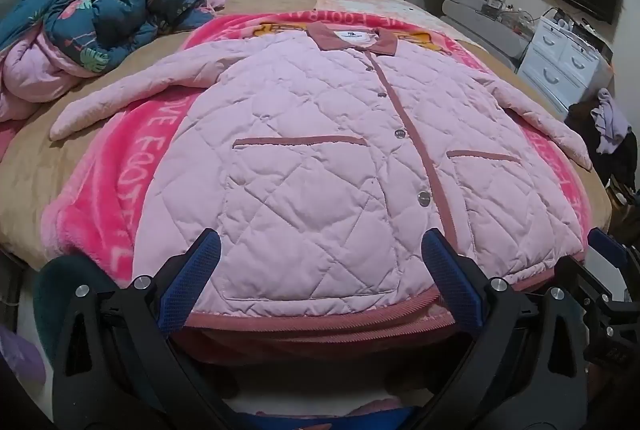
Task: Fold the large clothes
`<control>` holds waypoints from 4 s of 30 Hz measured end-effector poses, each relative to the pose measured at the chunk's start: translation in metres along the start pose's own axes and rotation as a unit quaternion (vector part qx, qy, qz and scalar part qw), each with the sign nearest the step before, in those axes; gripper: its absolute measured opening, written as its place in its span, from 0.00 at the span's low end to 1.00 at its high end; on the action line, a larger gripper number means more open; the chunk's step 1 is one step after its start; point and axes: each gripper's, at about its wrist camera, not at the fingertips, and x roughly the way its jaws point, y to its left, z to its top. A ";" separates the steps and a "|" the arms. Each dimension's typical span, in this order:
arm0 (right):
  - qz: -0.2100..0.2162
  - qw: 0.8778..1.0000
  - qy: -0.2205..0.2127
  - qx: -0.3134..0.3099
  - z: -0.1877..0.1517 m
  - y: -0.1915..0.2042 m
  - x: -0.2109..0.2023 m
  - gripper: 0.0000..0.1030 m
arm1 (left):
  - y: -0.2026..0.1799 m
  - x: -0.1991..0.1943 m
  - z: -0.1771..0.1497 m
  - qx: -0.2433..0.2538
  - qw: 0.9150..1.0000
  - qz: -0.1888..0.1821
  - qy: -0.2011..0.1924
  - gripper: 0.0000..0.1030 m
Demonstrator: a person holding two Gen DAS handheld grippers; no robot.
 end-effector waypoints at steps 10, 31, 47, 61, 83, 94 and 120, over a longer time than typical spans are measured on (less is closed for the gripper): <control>-0.007 1.000 -0.006 -0.005 -0.003 0.005 -0.001 0.96 | -0.004 0.000 -0.001 0.001 1.000 -0.001 -0.001 0.91; -0.004 1.000 -0.005 0.000 0.003 0.000 -0.003 0.96 | -0.002 0.002 -0.002 0.003 1.000 -0.003 0.001 0.91; -0.006 1.000 -0.002 0.001 0.002 -0.001 -0.002 0.96 | -0.003 0.002 -0.002 0.006 1.000 -0.002 0.002 0.91; -0.006 1.000 -0.001 0.002 0.002 -0.001 -0.001 0.96 | -0.003 0.003 -0.003 0.007 1.000 -0.002 0.002 0.91; -0.012 1.000 -0.004 0.001 0.021 -0.009 0.015 0.96 | -0.003 0.019 0.010 0.012 1.000 0.000 0.011 0.91; -0.013 1.000 -0.004 0.007 0.052 -0.017 0.028 0.96 | -0.007 0.033 0.044 0.011 1.000 -0.008 0.007 0.91; -0.020 0.998 -0.039 0.038 0.149 -0.052 0.054 0.96 | -0.026 0.065 0.130 0.002 1.000 -0.019 0.010 0.91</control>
